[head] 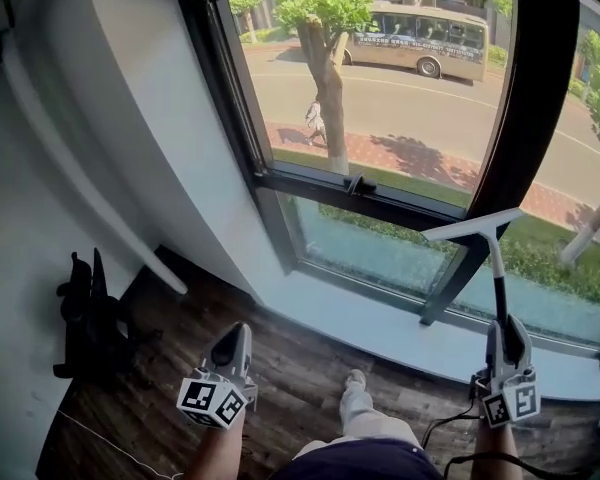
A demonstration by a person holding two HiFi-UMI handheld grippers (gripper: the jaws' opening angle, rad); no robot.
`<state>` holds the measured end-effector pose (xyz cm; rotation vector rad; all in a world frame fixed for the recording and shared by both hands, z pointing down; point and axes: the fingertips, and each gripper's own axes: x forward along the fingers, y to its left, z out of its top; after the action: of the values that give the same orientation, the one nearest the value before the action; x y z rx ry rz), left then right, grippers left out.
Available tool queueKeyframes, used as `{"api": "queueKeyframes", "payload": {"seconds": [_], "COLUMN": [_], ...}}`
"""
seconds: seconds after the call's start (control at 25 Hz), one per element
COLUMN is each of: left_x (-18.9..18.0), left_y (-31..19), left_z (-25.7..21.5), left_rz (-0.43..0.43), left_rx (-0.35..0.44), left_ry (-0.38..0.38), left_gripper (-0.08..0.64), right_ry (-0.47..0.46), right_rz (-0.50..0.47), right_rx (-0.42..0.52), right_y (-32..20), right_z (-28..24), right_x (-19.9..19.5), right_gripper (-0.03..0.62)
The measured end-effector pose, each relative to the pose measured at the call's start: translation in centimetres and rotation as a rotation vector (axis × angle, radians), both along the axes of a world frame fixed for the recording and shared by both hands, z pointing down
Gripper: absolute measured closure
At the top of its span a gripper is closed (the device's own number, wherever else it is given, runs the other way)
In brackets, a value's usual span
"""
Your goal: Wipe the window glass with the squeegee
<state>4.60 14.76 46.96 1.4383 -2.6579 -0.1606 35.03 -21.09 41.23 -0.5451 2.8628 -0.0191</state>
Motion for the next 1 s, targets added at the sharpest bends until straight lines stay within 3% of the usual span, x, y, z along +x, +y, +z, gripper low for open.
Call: {"api": "queueKeyframes", "payload": {"seconds": [0.2,0.6,0.76,1.0], "left_x": [-5.6,-13.7,-14.7,-14.3], "left_y": [-2.5,-11.1,-14.2,-13.4], "left_z": [-2.6,-2.2,-2.0,-0.2], "left_rz": [-0.015,0.004,0.039,0.071], "left_rx": [-0.008,-0.085,-0.057,-0.049], "left_ry": [-0.033,0.018,-0.017,-0.032], "left_gripper": [0.555,0.555,0.555,0.555], "right_ry": [-0.055,-0.076,-0.111,-0.127], "right_rz": [-0.007,-0.014,-0.015,-0.008], "right_rx": [0.021,0.037,0.061,0.098], "right_y": [-2.8,-8.6,-9.0,-6.1], "right_z": [-1.8,-3.6,-2.3,-0.2], "right_x": [-5.0,-12.1,-13.0,-11.6], "right_gripper": [0.491,0.492,0.492,0.491]}}
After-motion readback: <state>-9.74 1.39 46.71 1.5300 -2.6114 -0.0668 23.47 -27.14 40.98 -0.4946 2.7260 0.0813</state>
